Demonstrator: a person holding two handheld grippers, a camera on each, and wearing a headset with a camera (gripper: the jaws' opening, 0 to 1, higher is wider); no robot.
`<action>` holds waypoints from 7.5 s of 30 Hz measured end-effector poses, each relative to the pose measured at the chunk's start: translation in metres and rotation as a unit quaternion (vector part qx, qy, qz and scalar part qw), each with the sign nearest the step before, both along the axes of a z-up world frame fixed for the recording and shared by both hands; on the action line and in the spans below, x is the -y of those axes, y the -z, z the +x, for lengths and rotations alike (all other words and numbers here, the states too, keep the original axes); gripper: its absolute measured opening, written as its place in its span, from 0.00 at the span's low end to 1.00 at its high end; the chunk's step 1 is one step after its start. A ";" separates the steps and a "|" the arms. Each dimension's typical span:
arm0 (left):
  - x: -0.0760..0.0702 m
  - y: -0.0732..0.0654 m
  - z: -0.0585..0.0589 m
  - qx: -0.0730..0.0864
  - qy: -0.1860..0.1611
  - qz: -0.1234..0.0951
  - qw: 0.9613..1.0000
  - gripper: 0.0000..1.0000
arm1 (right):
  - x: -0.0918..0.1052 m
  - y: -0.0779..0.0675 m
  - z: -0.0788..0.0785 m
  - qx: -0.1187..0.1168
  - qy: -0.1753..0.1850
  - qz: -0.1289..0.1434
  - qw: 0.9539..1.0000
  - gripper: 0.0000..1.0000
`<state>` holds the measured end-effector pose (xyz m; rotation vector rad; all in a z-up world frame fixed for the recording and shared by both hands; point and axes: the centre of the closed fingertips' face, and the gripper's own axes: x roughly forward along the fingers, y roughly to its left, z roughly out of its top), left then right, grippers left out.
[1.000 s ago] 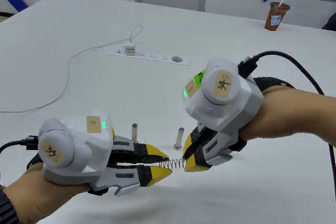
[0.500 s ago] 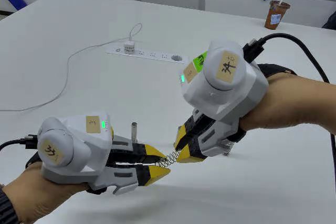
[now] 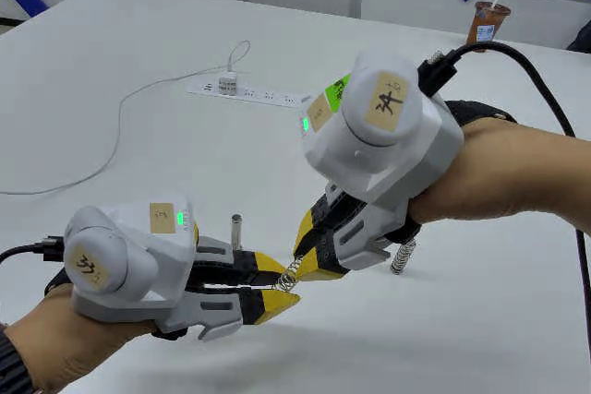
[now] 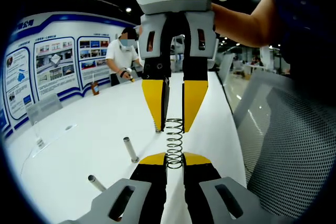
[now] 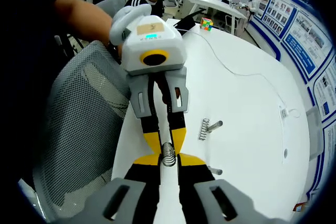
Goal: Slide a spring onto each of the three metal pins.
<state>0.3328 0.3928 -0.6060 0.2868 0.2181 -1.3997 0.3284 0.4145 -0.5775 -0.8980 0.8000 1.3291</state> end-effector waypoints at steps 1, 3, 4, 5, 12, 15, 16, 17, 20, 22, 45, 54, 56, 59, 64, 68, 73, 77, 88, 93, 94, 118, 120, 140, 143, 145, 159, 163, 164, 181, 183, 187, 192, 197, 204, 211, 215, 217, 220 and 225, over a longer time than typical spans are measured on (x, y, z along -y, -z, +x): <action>0.000 0.000 0.000 0.000 0.000 -0.001 1.000 0.11 | 0.001 0.000 0.001 0.000 0.002 0.000 1.000 0.14; 0.000 0.001 0.000 -0.001 0.000 -0.001 1.000 0.10 | 0.002 0.001 0.002 0.000 0.005 0.001 1.000 0.14; 0.000 0.001 0.000 -0.001 0.000 -0.001 1.000 0.10 | 0.002 0.001 0.002 -0.001 0.006 0.002 1.000 0.15; 0.000 0.001 0.000 -0.001 -0.001 -0.002 1.000 0.10 | 0.002 0.001 0.002 -0.003 0.008 0.005 1.000 0.15; -0.001 -0.001 0.001 -0.005 -0.007 -0.009 1.000 0.10 | 0.000 0.006 0.000 -0.010 0.016 0.019 1.000 0.15; -0.001 -0.004 0.001 -0.008 -0.009 -0.016 1.000 0.10 | 0.000 0.008 0.001 -0.012 0.021 0.024 0.999 0.15; -0.001 -0.004 0.001 -0.009 -0.010 -0.017 1.000 0.10 | 0.000 0.008 0.001 -0.013 0.022 0.025 0.999 0.15; -0.001 -0.004 0.001 -0.009 -0.010 -0.017 1.000 0.11 | -0.001 0.008 0.001 -0.014 0.023 0.029 0.999 0.15; -0.001 -0.004 0.001 -0.009 -0.010 -0.017 1.000 0.11 | -0.002 0.008 0.002 -0.014 0.024 0.033 0.999 0.12; -0.001 -0.004 0.002 -0.010 -0.012 -0.018 1.000 0.11 | -0.002 0.008 0.002 -0.014 0.023 0.033 0.999 0.12; -0.009 -0.001 0.008 -0.021 -0.034 -0.020 0.999 0.23 | 0.003 0.004 0.011 -0.003 0.019 0.013 1.000 0.12; -0.028 -0.003 0.016 -0.040 -0.072 -0.033 0.996 0.30 | 0.015 -0.001 0.021 0.004 0.033 0.006 0.999 0.12; -0.033 -0.004 0.017 -0.044 -0.081 -0.035 0.995 0.33 | 0.019 -0.002 0.025 0.007 0.038 0.003 0.999 0.12; -0.040 -0.004 0.019 -0.044 -0.094 -0.035 0.994 0.35 | 0.025 -0.003 0.031 0.016 0.044 -0.004 0.999 0.12; -0.050 -0.004 0.023 -0.051 -0.114 -0.040 0.991 0.39 | 0.030 -0.008 0.038 0.020 0.051 -0.006 0.998 0.12; -0.056 -0.004 0.026 -0.049 -0.127 -0.041 0.990 0.41 | 0.036 -0.008 0.046 0.026 0.059 -0.011 0.998 0.12; -0.064 -0.002 0.029 -0.051 -0.141 -0.038 0.988 0.46 | 0.041 -0.009 0.056 0.032 0.068 -0.016 0.997 0.12; -0.068 0.000 0.030 -0.053 -0.149 -0.036 0.987 0.49 | 0.046 -0.006 0.070 0.033 0.076 -0.022 0.996 0.12; -0.074 0.002 0.031 -0.056 -0.160 -0.033 0.985 0.54 | 0.050 0.009 0.086 0.025 0.080 -0.044 0.996 0.12; -0.075 0.004 0.031 -0.057 -0.163 -0.032 0.984 0.56 | 0.051 0.015 0.091 0.021 0.082 -0.048 0.995 0.12; -0.076 0.004 0.031 -0.058 -0.164 -0.032 0.984 0.56 | 0.051 0.017 0.093 0.018 0.083 -0.048 0.995 0.12; -0.077 0.008 0.032 -0.060 -0.169 -0.031 0.983 0.57 | 0.047 0.040 0.092 -0.007 0.083 -0.073 0.994 0.12; -0.077 0.008 0.032 -0.060 -0.169 -0.030 0.983 0.57 | 0.046 0.044 0.092 -0.008 0.084 -0.076 0.993 0.12; -0.076 0.007 0.032 -0.060 -0.167 -0.028 0.984 0.57 | 0.048 0.079 0.092 -0.020 0.091 -0.099 0.991 0.12; -0.077 0.008 0.031 -0.060 -0.168 -0.028 0.984 0.57 | 0.049 0.081 0.092 -0.021 0.092 -0.099 0.991 0.12; -0.077 0.008 0.031 -0.060 -0.169 -0.027 0.983 0.57 | 0.049 0.083 0.091 -0.023 0.092 -0.100 0.990 0.12; -0.076 0.008 0.030 -0.060 -0.169 -0.025 0.983 0.57 | 0.038 0.061 0.093 -0.001 0.092 -0.064 0.994 0.20; -0.075 0.008 0.029 -0.060 -0.169 -0.025 0.984 0.57 | 0.022 0.053 0.092 0.000 0.093 -0.038 0.995 0.20; -0.075 0.008 0.029 -0.060 -0.168 -0.025 0.984 0.57 | 0.019 0.054 0.091 -0.003 0.093 -0.034 0.995 0.20; -0.081 0.010 0.030 -0.060 -0.174 -0.024 0.983 0.57 | -0.024 0.087 0.085 -0.029 0.118 -0.005 0.993 0.17; -0.082 0.010 0.030 -0.060 -0.174 -0.023 0.983 0.57 | -0.026 0.091 0.086 -0.031 0.122 -0.004 0.992 0.17; -0.082 0.011 0.031 -0.061 -0.174 -0.023 0.983 0.57 | -0.027 0.098 0.089 -0.031 0.133 -0.006 0.991 0.16; -0.082 0.011 0.032 -0.061 -0.174 -0.023 0.983 0.57 | -0.029 0.104 0.090 -0.035 0.141 -0.006 0.989 0.15; -0.083 0.010 0.032 -0.061 -0.175 -0.023 0.982 0.57 | -0.030 0.110 0.089 -0.038 0.144 -0.011 0.989 0.13; -0.085 0.010 0.032 -0.061 -0.177 -0.022 0.982 0.57 | -0.030 0.110 0.088 -0.037 0.137 -0.009 0.990 0.12; -0.085 0.012 0.030 -0.062 -0.176 -0.018 0.982 0.56 | -0.024 0.104 0.072 -0.038 0.109 -0.020 0.993 0.11; -0.081 0.014 0.028 -0.064 -0.170 -0.016 0.983 0.55 | -0.021 0.093 0.061 -0.037 0.088 -0.021 0.995 0.11; -0.079 0.014 0.027 -0.064 -0.167 -0.016 0.984 0.55 | -0.021 0.088 0.057 -0.037 0.080 -0.016 0.996 0.11; -0.075 0.013 0.026 -0.064 -0.162 -0.015 0.985 0.54 | -0.020 0.078 0.050 -0.037 0.068 -0.012 0.997 0.11; -0.067 0.011 0.022 -0.060 -0.146 -0.014 0.987 0.52 | -0.017 0.064 0.035 -0.034 0.031 -0.010 0.999 0.11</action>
